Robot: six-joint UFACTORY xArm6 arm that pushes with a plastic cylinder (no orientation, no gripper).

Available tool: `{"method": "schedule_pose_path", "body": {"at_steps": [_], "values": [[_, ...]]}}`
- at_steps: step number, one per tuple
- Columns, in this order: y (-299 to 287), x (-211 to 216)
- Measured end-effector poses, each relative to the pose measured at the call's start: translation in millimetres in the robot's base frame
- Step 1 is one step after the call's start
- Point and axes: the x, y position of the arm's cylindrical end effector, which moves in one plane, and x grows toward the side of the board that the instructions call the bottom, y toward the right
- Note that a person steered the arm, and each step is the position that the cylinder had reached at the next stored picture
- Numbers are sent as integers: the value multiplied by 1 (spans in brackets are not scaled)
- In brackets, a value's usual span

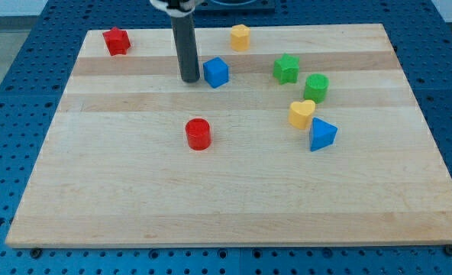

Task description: Move the blue triangle towards the top right

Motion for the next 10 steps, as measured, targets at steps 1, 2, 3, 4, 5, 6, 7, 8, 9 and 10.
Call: {"method": "schedule_pose_path", "body": {"at_steps": [1, 2, 3, 4, 5, 6, 7, 8, 9, 10], "values": [[7, 47], [32, 88], [67, 118], [112, 142], [153, 146], [179, 145], [206, 145], [225, 142], [227, 135], [223, 135]]}}
